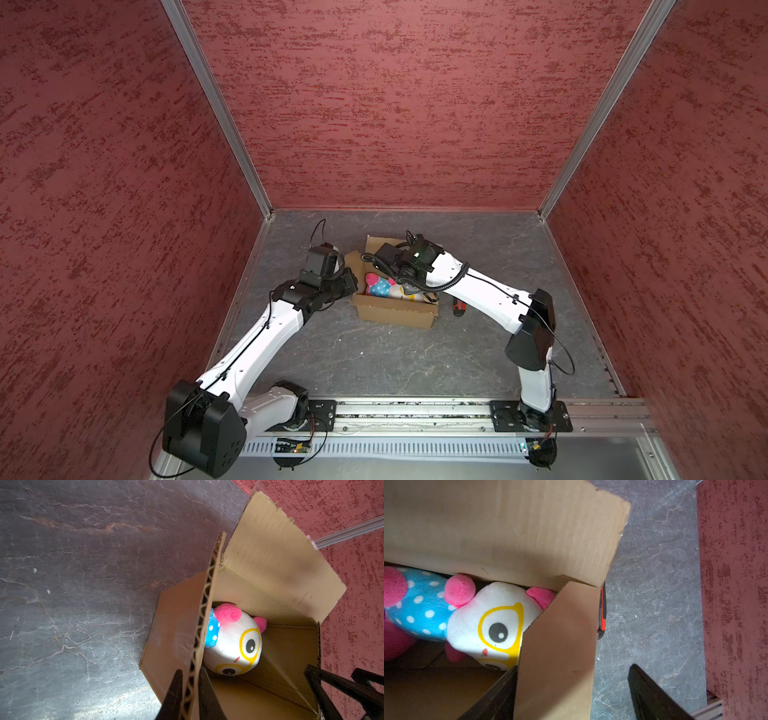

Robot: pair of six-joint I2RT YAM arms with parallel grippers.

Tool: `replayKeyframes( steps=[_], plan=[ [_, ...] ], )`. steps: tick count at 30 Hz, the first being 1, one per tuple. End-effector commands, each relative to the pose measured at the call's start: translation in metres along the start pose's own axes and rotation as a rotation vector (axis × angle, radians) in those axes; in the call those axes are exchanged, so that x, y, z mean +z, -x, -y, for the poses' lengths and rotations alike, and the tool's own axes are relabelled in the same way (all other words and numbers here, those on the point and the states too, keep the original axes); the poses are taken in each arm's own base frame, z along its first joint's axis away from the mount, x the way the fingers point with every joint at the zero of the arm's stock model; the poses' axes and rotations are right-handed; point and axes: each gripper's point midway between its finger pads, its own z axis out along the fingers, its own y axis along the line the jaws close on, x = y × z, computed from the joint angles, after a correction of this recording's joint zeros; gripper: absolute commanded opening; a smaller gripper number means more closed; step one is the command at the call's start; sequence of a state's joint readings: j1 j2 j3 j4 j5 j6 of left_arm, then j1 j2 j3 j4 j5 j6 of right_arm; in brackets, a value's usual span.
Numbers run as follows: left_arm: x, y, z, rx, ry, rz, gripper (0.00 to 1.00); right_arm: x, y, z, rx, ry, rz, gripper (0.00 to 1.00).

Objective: Unpack the express box

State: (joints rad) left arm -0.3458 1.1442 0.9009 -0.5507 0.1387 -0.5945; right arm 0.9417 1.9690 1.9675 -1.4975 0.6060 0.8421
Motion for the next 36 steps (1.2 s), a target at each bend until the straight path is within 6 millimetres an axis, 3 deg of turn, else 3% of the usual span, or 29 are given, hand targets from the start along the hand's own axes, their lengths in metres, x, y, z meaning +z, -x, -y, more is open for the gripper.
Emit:
replayKeyframes(
  steps=[1, 7, 13, 16, 22, 36],
  plan=[
    [0.0, 0.0, -0.008, -0.014, 0.02, 0.012, 0.16, -0.019, 0.006, 0.035, 0.067, -0.037, 0.055, 0.83],
    [0.001, 0.0, -0.009, -0.015, 0.026, 0.007, 0.16, -0.02, 0.0, 0.061, 0.125, -0.042, 0.064, 0.83],
    [0.001, 0.002, -0.006, -0.014, 0.019, 0.006, 0.2, -0.009, -0.01, 0.076, 0.172, -0.024, 0.05, 0.82],
    [0.0, 0.003, -0.004, -0.011, 0.016, 0.007, 0.25, -0.003, -0.011, 0.077, 0.192, 0.006, 0.051, 0.82],
    [0.003, -0.001, -0.009, -0.011, 0.017, -0.002, 0.46, 0.013, -0.014, 0.077, 0.223, 0.049, 0.042, 0.82],
    [0.017, -0.01, -0.037, -0.097, 0.023, 0.011, 0.54, 0.043, -0.022, 0.062, 0.237, 0.123, -0.009, 0.82]
  ],
)
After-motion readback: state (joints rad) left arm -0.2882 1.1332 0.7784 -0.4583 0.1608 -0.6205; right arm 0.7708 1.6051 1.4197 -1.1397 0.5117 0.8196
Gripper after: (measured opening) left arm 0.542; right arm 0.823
